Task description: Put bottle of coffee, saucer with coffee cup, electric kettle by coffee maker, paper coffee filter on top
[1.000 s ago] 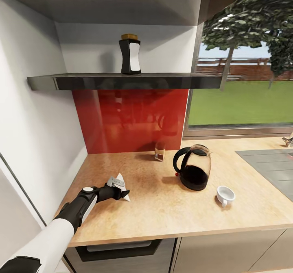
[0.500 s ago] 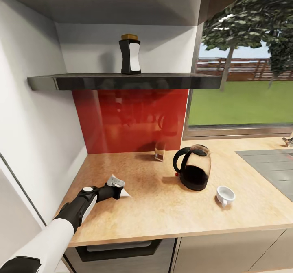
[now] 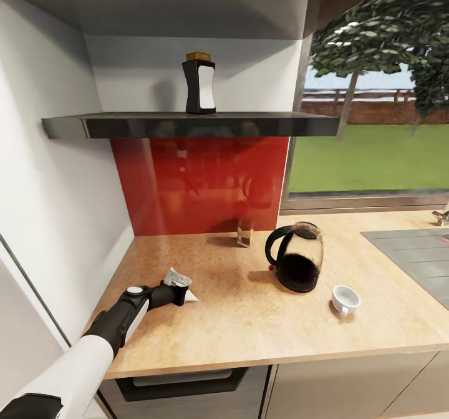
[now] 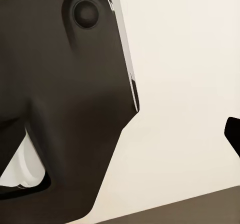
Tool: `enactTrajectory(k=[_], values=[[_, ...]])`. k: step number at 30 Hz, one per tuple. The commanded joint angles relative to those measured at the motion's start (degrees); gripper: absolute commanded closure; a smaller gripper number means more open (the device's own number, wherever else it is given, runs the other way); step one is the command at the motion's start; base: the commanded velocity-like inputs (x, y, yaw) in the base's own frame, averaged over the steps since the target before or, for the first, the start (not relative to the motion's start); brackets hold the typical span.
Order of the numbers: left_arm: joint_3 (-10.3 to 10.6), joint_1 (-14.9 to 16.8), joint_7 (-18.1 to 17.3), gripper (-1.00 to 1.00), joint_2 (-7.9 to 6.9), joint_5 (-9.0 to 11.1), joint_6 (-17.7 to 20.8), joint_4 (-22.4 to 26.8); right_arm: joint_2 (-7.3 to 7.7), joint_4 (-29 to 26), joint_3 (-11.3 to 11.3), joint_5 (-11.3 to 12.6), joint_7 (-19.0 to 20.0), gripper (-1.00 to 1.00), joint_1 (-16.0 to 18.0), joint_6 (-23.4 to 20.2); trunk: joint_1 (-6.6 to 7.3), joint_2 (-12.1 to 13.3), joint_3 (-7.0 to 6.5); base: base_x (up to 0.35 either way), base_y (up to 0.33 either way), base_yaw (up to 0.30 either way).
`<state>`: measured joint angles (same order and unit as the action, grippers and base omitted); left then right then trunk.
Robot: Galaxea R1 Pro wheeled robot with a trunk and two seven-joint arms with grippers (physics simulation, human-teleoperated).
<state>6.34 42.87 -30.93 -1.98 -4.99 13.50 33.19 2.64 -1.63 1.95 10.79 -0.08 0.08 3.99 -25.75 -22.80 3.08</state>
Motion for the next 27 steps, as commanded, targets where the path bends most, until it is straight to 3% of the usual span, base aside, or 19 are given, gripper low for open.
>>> enactTrajectory(k=[1, 9, 16, 22, 27], values=[[0.1, 0.0, -0.2, 1.0, -0.04, -0.7, 0.2, 0.2, -0.04, 0.0, 0.2, 0.3, 0.0, -1.0, 0.0, 0.1, -0.04, -0.1, 0.13, 0.0, 0.0, 0.0], [0.2, 0.2, -0.5, 1.0, 0.03, -0.7, 0.3, 0.9, -0.09, -0.1, 0.2, 0.4, -0.1, -1.0, 0.0, 0.1, -0.04, -0.1, 0.13, 0.0, 0.0, 0.0], [0.1, 0.9, -5.1, 1.0, 0.05, -0.7, 1.8, 6.3, -0.1, -0.5, 0.1, 0.4, 0.0, -1.0, 0.0, 0.1, -0.04, -0.1, 0.13, 0.0, 0.0, 0.0], [0.2, 1.1, -6.0, 1.0, 0.02, -0.5, 9.9, 15.5, -0.21, -2.8, 0.2, 0.4, 0.0, -1.0, 0.0, 0.1, -0.04, -0.1, 0.13, 0.0, 0.0, 0.0], [0.2, 1.7, -6.0, 1.0, 0.15, -0.5, 12.7, 19.3, -0.3, -3.4, 0.2, 0.5, 0.2, -1.0, 0.0, 0.2, -0.04, -0.1, 0.13, 0.0, 0.0, 0.0]])
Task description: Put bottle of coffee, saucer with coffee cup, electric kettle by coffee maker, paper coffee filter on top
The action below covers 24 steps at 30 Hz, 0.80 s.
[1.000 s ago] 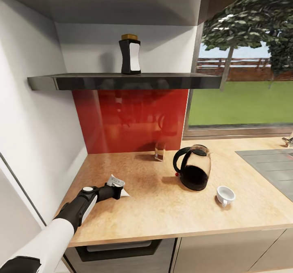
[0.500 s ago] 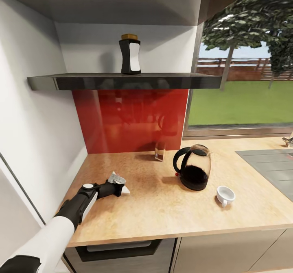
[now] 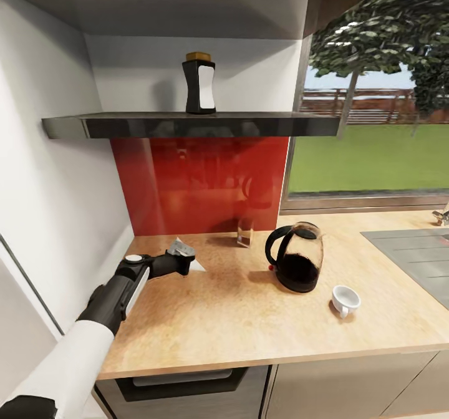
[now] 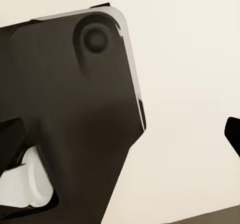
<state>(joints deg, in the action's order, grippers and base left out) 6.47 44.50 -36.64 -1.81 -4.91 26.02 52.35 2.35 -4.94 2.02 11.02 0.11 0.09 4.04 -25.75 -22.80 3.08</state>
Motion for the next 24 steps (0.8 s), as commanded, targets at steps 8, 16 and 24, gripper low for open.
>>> enactTrajectory(k=[8, 16, 24], values=[[0.0, 6.2, -0.3, 1.0, 0.3, -0.5, 8.2, 1.0, -0.07, -0.7, 0.6, 0.7, 0.1, -1.0, 0.0, 0.2, -0.04, -0.1, 0.13, 0.0, 0.0, 0.0], [0.0, 7.0, -0.3, 1.0, 0.41, -0.7, 11.3, 1.4, -0.02, -1.7, 0.8, 0.7, 0.1, -1.0, 0.0, 0.2, -0.04, -0.1, 0.13, -0.046, 0.0, 0.0], [0.1, 6.9, -0.3, 1.0, 0.41, -0.8, 13.1, 2.8, 0.15, -1.8, 0.8, 0.7, 0.1, -1.0, 0.0, 0.2, -0.04, -0.1, 0.13, -0.306, -0.004, -0.008]])
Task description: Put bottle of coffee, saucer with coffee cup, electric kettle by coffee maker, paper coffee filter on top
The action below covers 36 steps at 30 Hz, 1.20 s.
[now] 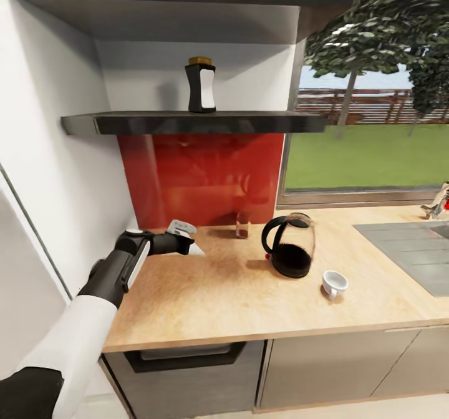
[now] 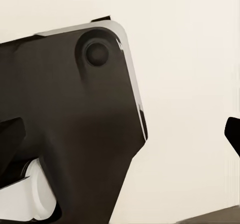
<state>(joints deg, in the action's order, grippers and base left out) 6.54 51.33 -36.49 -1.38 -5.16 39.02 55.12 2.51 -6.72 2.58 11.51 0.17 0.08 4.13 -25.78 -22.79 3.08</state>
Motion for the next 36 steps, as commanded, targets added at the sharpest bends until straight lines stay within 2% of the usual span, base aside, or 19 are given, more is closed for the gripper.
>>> enactTrajectory(k=[1, 18, 29, 36], values=[[0.0, -0.1, -0.4, 1.0, -0.04, -0.5, 0.1, 0.1, 0.05, -0.1, 0.2, 0.2, 0.0, -1.0, 0.0, 0.1, 0.0, -0.1, 0.13, -0.333, -0.044, -0.126], [0.1, -0.8, -0.3, 1.0, -0.23, -0.7, 0.1, 0.2, 0.21, -0.1, 0.2, 0.2, 0.0, -1.0, 0.0, 0.1, 0.0, -0.1, 0.46, -0.336, -0.074, -0.24], [0.1, -0.6, -0.2, 1.0, -0.2, -0.7, 0.0, 0.2, 0.13, -1.8, 0.2, 0.1, 0.0, -1.0, 0.0, 0.1, 0.0, -0.1, 0.55, -0.318, -0.097, -0.031], [0.1, -0.6, -0.2, 1.0, -0.2, -0.7, 0.0, 0.2, 0.2, -1.9, 0.2, 0.1, 0.1, -1.0, 0.0, 0.1, 0.0, -0.1, 0.55, -0.061, -0.025, -0.061]])
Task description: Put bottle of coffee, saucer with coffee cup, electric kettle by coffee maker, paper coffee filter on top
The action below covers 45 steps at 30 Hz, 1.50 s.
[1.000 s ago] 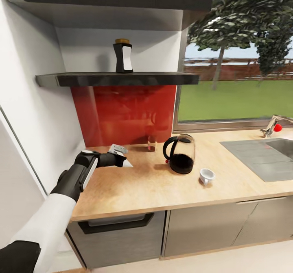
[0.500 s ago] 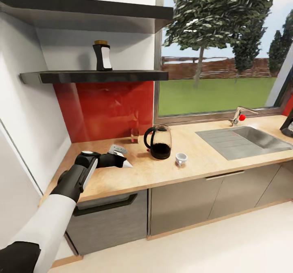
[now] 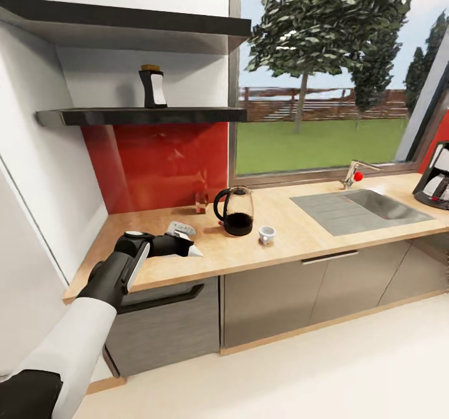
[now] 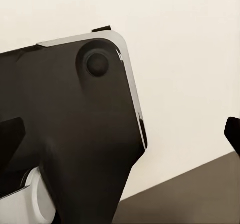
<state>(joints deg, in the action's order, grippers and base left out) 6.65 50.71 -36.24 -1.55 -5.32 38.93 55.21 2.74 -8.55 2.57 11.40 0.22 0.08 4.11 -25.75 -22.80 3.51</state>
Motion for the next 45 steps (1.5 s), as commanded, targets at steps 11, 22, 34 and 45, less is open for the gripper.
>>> enactTrajectory(k=[11, 22, 34, 45], values=[[0.3, 0.8, -0.3, 1.0, 1.74, -0.6, 0.2, 0.2, -0.01, -0.1, 0.2, 0.2, 0.0, -1.0, 0.0, 0.1, -0.03, -0.1, 0.12, -0.002, -0.001, -0.251], [0.6, 12.6, 0.0, 1.0, 8.46, -1.7, 8.4, -0.9, -0.01, -0.1, 0.2, 0.3, 0.0, -1.0, 0.0, 0.1, -0.03, -0.1, 0.12, 0.0, 0.0, -0.267], [1.0, 17.3, -0.1, 1.0, 9.47, -2.0, 14.3, -0.7, -0.01, -0.1, 0.2, 0.3, 0.0, -1.0, 0.0, 0.1, -0.03, -0.1, 0.12, 0.0, 0.0, -0.267], [1.6, 17.0, -0.1, 1.0, 8.51, -8.3, 14.0, -0.6, -0.01, -0.1, 0.3, 0.3, 0.0, -1.0, 0.0, 0.0, -0.03, -0.1, 0.12, 0.0, 0.0, -0.267]])
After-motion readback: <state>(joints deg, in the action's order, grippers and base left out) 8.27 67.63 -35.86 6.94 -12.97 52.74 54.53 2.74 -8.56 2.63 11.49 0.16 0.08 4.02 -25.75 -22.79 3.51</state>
